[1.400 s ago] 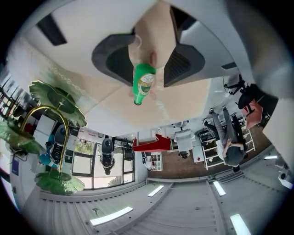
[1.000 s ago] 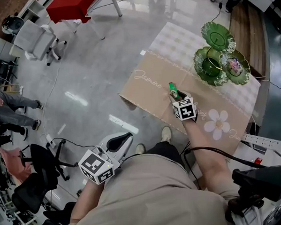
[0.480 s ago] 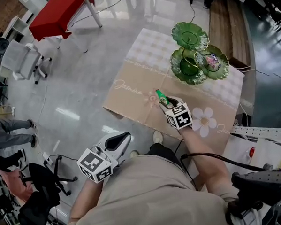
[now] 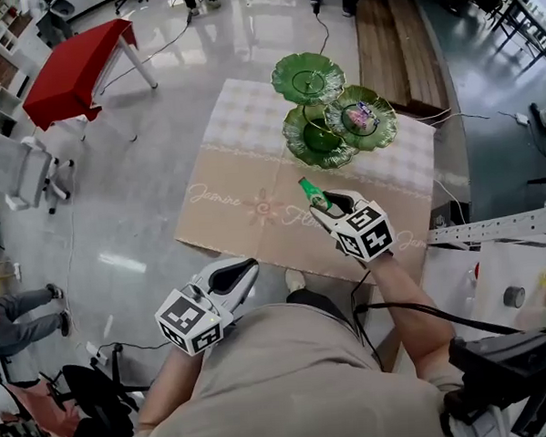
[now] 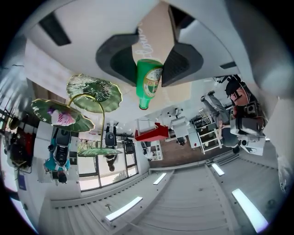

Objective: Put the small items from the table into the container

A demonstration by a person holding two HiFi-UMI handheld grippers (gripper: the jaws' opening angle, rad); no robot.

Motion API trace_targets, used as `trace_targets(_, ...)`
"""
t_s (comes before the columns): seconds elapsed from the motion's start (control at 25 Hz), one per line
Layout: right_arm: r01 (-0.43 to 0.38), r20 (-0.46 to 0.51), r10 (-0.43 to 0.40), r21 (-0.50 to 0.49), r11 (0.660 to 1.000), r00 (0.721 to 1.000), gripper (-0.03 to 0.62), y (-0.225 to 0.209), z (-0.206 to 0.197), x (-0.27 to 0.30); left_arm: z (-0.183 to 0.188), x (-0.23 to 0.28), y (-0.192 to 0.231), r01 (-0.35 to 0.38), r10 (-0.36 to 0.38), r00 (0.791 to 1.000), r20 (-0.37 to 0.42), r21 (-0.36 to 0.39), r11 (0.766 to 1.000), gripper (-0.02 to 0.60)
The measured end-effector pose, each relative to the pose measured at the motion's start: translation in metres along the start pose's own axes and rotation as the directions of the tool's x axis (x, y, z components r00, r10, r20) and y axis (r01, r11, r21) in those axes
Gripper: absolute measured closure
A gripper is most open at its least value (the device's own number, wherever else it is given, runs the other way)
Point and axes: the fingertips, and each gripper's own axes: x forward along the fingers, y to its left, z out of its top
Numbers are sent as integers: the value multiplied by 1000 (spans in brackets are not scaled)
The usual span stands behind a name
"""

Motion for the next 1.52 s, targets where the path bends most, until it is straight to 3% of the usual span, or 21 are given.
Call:
trace_targets(0.28, 57, 28, -57, -27, 998, 998, 418, -36, 26, -48, 5, 21, -5, 51, -51, 999, -9, 14, 999, 571)
trace_targets(0.68, 125, 37, -123, -78, 989, 992, 418, -97, 56, -76, 17, 41, -1, 60, -60, 998, -7, 34, 998, 571)
trace_targets(1.12, 130, -39, -134, -95, 987, 990, 418, -159, 61, -45, 24, 48, 7, 18, -18, 1000, 0, 23, 1000, 571)
trace_targets(1.52, 108, -110, -114, -60, 992, 987, 414, -176, 52, -19, 18, 41, 17, -28, 28, 1000, 7, -15, 1000, 571)
